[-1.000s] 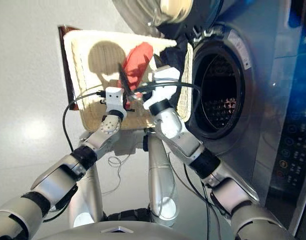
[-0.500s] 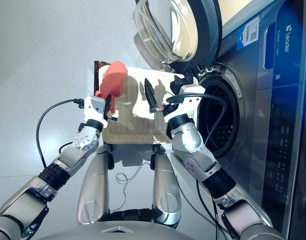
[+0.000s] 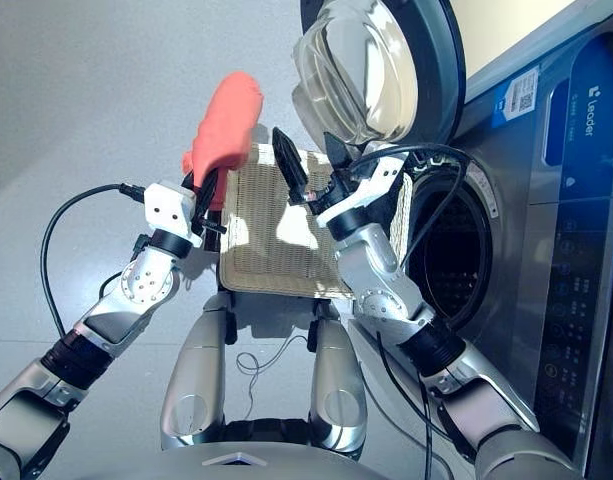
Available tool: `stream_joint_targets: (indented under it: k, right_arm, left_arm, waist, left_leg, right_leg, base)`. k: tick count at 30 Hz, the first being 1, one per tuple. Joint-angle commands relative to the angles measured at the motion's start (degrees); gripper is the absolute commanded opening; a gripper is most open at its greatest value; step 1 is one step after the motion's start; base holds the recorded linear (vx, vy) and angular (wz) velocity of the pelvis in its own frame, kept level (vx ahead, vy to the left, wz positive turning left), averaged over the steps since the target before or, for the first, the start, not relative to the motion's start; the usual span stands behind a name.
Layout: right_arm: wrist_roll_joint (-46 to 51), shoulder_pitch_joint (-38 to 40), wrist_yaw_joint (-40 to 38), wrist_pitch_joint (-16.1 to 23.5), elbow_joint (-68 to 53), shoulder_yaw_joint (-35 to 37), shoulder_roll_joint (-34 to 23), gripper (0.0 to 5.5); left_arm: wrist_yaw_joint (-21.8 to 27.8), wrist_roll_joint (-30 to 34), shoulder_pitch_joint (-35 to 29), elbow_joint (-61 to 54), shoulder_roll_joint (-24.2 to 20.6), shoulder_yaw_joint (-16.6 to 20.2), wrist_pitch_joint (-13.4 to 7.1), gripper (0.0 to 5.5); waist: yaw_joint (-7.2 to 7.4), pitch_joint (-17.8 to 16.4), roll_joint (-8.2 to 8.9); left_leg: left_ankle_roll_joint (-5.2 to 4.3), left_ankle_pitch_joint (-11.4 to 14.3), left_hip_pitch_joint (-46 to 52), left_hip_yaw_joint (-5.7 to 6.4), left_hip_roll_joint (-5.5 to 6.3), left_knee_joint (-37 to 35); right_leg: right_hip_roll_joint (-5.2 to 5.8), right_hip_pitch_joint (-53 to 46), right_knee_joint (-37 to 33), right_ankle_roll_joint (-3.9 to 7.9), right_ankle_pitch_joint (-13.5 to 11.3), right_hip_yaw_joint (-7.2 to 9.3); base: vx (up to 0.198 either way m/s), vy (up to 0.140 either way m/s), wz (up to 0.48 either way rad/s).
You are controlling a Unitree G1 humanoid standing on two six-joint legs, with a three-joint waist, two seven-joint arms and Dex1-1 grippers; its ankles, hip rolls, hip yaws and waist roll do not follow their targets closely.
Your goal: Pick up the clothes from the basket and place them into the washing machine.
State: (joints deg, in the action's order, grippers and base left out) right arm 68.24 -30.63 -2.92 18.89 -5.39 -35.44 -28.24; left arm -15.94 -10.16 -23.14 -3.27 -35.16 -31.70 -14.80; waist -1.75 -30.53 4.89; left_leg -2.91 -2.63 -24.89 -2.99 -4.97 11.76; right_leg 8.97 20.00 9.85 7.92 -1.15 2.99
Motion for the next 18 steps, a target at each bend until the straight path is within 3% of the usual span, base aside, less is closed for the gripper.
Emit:
stream_joint_targets:
  k: [1, 18]
  right_arm:
    - [3.31, -4.98, 3.40, 0.80, -5.91, 0.32, -0.14, 5.50]
    - [9.86, -14.70, 4.61, 0.28, -1.86, -5.51, 1.45, 5.50]
  left_arm:
    - [-0.38, 5.23, -3.92, -9.56, -1.18, -2.72, -5.86, 0.00]
    - [-2.38, 11.71, -9.81, -10.40, -2.79, -7.11, -6.24, 0.00]
  waist:
    - [0.05, 2.18, -2.24]
    - [-0.94, 2.19, -2.68]
  left_leg:
    - [-1.03, 0.22, 2.97, -2.12, 2.41, -1.95]
    - [-0.79, 0.42, 1.09, -1.80, 2.51, -0.62]
  right_leg:
    - [-0.50, 4.17, 3.70, -0.09, -0.83, -0.75]
    - [-0.06, 5.58, 4.50, -0.30, -0.83, -1.16]
  base:
    - [0.000, 0.000, 0.000]
    - [0.000, 0.000, 0.000]
